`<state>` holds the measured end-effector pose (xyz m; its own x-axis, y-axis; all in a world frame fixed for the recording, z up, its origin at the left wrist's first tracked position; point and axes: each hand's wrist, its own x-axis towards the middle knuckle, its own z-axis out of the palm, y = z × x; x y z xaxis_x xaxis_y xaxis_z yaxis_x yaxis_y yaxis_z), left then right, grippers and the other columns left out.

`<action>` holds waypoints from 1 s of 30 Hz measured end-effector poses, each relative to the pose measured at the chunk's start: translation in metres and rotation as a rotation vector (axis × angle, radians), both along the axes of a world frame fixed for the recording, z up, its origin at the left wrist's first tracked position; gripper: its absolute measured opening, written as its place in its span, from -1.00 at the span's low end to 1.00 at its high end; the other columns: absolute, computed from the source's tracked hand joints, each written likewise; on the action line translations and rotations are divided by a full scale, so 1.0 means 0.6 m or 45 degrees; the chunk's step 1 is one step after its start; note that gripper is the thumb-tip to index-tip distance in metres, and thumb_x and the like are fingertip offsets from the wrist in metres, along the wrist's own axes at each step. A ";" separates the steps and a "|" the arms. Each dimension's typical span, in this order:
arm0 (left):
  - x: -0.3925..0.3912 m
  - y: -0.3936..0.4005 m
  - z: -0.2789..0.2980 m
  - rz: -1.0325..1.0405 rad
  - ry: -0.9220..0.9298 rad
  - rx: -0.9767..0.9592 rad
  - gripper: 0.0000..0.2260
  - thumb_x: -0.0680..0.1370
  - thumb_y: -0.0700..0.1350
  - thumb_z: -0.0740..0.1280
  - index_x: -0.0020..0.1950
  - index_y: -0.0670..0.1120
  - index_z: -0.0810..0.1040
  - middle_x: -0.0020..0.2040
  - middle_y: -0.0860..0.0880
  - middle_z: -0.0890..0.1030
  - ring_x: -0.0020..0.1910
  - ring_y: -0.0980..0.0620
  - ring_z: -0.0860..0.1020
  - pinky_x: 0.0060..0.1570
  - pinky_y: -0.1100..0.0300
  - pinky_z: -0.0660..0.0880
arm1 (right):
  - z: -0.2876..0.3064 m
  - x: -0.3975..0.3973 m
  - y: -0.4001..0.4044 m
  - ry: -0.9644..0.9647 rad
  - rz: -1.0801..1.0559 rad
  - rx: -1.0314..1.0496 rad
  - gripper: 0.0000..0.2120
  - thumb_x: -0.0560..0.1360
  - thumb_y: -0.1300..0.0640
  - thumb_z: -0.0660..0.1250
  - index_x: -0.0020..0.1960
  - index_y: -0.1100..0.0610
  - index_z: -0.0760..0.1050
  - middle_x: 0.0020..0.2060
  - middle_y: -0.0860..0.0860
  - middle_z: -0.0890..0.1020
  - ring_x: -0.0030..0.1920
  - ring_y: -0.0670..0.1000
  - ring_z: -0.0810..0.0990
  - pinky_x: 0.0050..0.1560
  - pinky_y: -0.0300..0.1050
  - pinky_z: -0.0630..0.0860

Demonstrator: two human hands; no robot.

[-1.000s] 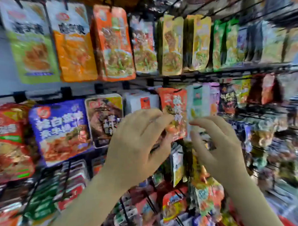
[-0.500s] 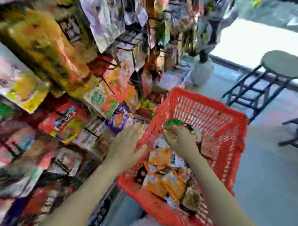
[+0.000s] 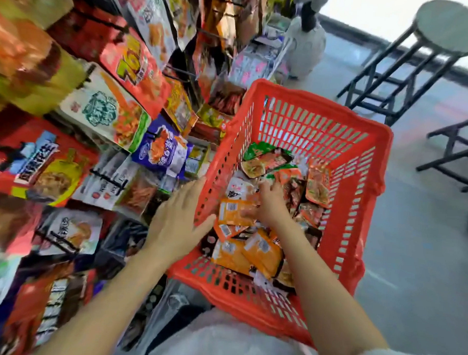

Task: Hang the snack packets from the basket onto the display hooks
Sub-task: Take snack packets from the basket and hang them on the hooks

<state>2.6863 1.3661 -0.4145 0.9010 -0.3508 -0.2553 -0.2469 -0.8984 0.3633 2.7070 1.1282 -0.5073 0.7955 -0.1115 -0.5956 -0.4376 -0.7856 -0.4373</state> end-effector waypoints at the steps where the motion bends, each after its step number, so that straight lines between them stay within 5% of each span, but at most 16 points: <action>1: 0.000 0.000 0.000 0.003 0.002 -0.011 -0.28 0.59 0.33 0.03 0.66 0.04 -0.06 0.63 -0.02 0.16 0.59 -0.04 0.18 0.49 -0.04 0.23 | 0.002 0.000 0.001 0.026 0.020 -0.031 -0.02 0.39 -0.15 0.56 0.55 0.24 0.12 0.56 0.27 0.05 0.57 0.28 0.04 0.50 0.16 0.22; 5: -0.001 -0.001 0.004 0.010 -0.009 -0.031 -0.32 0.65 0.20 0.17 0.66 0.04 -0.07 0.63 -0.04 0.18 0.59 -0.04 0.17 0.49 -0.01 0.21 | 0.010 -0.003 -0.001 0.030 0.196 -0.071 -0.32 0.43 -0.14 0.53 0.39 0.12 0.35 0.49 0.22 0.25 0.51 0.30 0.16 0.45 0.23 0.26; 8: 0.000 -0.002 0.006 0.016 -0.002 -0.040 -0.32 0.64 0.19 0.17 0.66 0.04 -0.07 0.62 -0.03 0.19 0.58 -0.04 0.18 0.49 -0.01 0.21 | 0.027 -0.012 -0.004 0.057 0.290 -0.083 -0.48 0.51 0.00 0.49 0.37 -0.01 0.33 0.57 0.22 0.11 0.54 0.33 0.09 0.45 0.32 0.21; 10: 0.001 -0.004 0.006 0.022 -0.008 -0.042 -0.32 0.65 0.18 0.18 0.66 0.04 -0.06 0.62 -0.04 0.19 0.58 -0.04 0.19 0.48 -0.01 0.23 | 0.035 -0.020 -0.006 0.029 0.328 -0.141 -0.45 0.51 0.02 0.48 0.40 -0.04 0.30 0.58 0.23 0.08 0.52 0.32 0.13 0.42 0.29 0.27; 16: -0.003 -0.006 0.010 0.051 -0.023 -0.055 -0.34 0.65 0.15 0.20 0.66 0.05 -0.02 0.61 -0.03 0.22 0.56 -0.04 0.24 0.43 -0.02 0.29 | 0.032 -0.030 -0.025 0.069 0.358 -0.474 -0.28 0.44 -0.21 0.49 0.39 0.18 0.35 0.37 0.16 0.41 0.44 0.24 0.28 0.41 0.17 0.29; 21: 0.000 -0.006 0.009 0.044 -0.035 -0.051 -0.35 0.65 0.13 0.22 0.66 0.05 0.01 0.56 -0.04 0.30 0.49 -0.06 0.34 0.34 -0.04 0.38 | 0.049 -0.008 -0.030 -0.084 0.170 0.065 -0.77 0.49 0.16 0.50 0.07 0.01 0.51 0.19 0.09 0.54 0.22 0.19 0.50 0.17 0.11 0.51; 23: 0.000 -0.005 0.007 0.038 -0.032 -0.048 -0.35 0.65 0.13 0.22 0.66 0.05 0.01 0.56 -0.05 0.30 0.48 -0.06 0.35 0.32 -0.05 0.40 | 0.072 -0.001 -0.038 -0.107 0.038 0.284 -0.82 0.49 0.22 0.49 0.01 0.03 0.56 0.02 0.00 0.60 0.07 0.12 0.57 0.01 0.00 0.54; 26: -0.001 -0.004 0.006 0.039 -0.039 -0.058 -0.36 0.65 0.12 0.22 0.66 0.05 0.01 0.55 -0.04 0.31 0.47 -0.06 0.37 0.31 -0.04 0.41 | 0.120 -0.003 -0.058 -0.134 -0.163 0.452 -0.81 0.50 0.15 0.50 -0.20 0.12 0.51 -0.34 -0.13 0.41 -0.30 -0.08 0.42 -0.26 -0.28 0.39; 28: -0.002 -0.005 0.006 0.046 -0.043 -0.061 -0.36 0.65 0.12 0.22 0.66 0.05 0.01 0.55 -0.04 0.31 0.47 -0.06 0.37 0.31 -0.04 0.41 | 0.143 -0.004 -0.064 -0.159 -0.305 0.615 -0.70 0.49 0.09 0.52 -0.28 0.15 0.46 -0.42 -0.07 0.46 -0.44 0.00 0.39 -0.27 -0.13 0.42; 30: -0.003 -0.006 0.007 0.050 -0.046 -0.064 -0.36 0.65 0.11 0.23 0.66 0.04 0.03 0.54 -0.05 0.32 0.46 -0.07 0.37 0.31 -0.04 0.41 | 0.142 -0.004 -0.054 -0.106 -0.338 0.640 -0.61 0.49 0.01 0.52 0.00 0.33 0.53 -0.18 0.14 0.62 -0.25 0.19 0.54 -0.05 0.14 0.54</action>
<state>2.6847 1.3627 -0.4105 0.9226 -0.3268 -0.2050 -0.2257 -0.8883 0.4000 2.7046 1.0961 -0.4218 0.8255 -0.0331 -0.5634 -0.5393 -0.3400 -0.7704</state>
